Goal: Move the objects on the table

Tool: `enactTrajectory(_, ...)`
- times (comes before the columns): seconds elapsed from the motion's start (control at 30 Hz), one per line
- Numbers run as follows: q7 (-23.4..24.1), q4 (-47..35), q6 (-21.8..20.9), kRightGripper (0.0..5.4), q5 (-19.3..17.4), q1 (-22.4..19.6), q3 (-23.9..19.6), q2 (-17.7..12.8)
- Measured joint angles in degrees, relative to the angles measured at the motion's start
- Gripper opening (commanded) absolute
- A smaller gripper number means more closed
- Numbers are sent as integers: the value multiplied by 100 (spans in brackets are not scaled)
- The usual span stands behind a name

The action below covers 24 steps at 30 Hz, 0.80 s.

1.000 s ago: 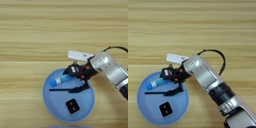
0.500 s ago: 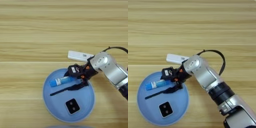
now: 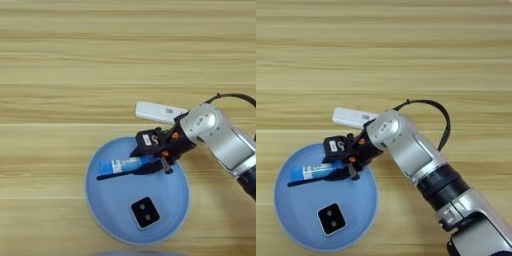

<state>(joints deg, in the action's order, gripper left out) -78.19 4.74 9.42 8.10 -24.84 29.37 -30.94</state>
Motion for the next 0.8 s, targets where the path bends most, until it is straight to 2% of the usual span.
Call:
enactTrajectory(0.37, 0, -65, 109, 140, 0, -11, -43, -1)
enactTrajectory(0.8, 6, -350, 372, 140, -296, -217, -488, -1)
